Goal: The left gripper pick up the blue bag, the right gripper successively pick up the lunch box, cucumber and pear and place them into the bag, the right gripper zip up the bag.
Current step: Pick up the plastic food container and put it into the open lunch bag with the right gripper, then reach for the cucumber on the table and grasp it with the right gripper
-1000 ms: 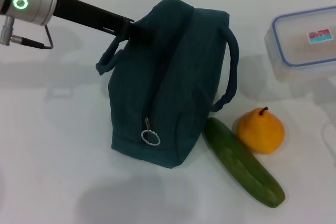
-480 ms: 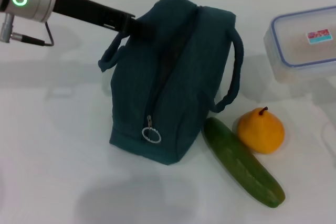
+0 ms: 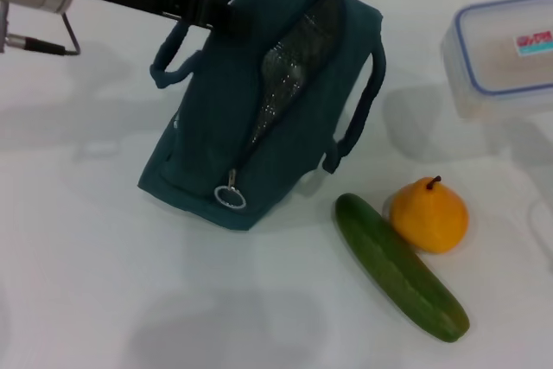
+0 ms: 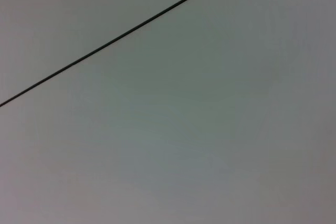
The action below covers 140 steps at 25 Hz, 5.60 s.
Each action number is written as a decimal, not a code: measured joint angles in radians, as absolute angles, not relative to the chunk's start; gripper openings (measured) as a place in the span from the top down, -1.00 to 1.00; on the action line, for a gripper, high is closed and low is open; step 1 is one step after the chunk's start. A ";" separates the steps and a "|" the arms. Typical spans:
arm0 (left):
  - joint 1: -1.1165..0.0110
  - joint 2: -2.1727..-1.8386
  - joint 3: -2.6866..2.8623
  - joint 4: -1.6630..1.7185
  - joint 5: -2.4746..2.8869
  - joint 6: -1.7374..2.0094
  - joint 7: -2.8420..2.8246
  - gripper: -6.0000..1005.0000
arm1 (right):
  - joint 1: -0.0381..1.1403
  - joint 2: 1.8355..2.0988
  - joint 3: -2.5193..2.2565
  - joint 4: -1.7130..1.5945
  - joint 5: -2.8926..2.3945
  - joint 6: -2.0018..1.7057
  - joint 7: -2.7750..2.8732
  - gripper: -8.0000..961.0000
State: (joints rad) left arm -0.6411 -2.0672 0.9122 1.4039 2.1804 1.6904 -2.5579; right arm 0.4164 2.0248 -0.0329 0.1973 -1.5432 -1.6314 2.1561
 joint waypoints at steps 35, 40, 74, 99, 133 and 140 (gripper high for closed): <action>-0.591 -2.084 1.178 1.490 2.121 1.471 -2.641 0.90 | 0.671 2.028 0.007 0.271 -1.631 -1.460 2.119 0.78; -0.591 -2.082 1.178 1.488 2.136 1.470 -2.640 0.90 | 0.651 2.028 0.006 0.264 -1.669 -1.448 2.119 0.78; -0.592 -2.087 1.208 1.472 2.024 1.486 -2.648 0.89 | 0.610 2.028 0.007 0.246 -1.881 -1.442 2.070 0.79; -0.642 -2.068 1.140 1.341 1.871 1.558 -2.646 0.89 | 0.616 2.025 -0.008 0.167 -1.987 -1.500 1.800 0.78; -0.643 -2.079 1.025 1.217 1.848 1.561 -2.519 0.89 | 0.669 2.017 -0.071 0.023 -2.017 -1.552 1.796 0.36; -0.640 -2.076 1.021 1.195 1.849 1.546 -2.499 0.89 | 0.667 2.018 -0.093 -0.002 -2.023 -1.575 1.779 0.24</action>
State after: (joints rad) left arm -0.6399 -2.0756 1.0213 1.1947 1.8490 1.5455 -2.4990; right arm 0.6671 2.0181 -0.0926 -0.0024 -2.0233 -1.5748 1.7786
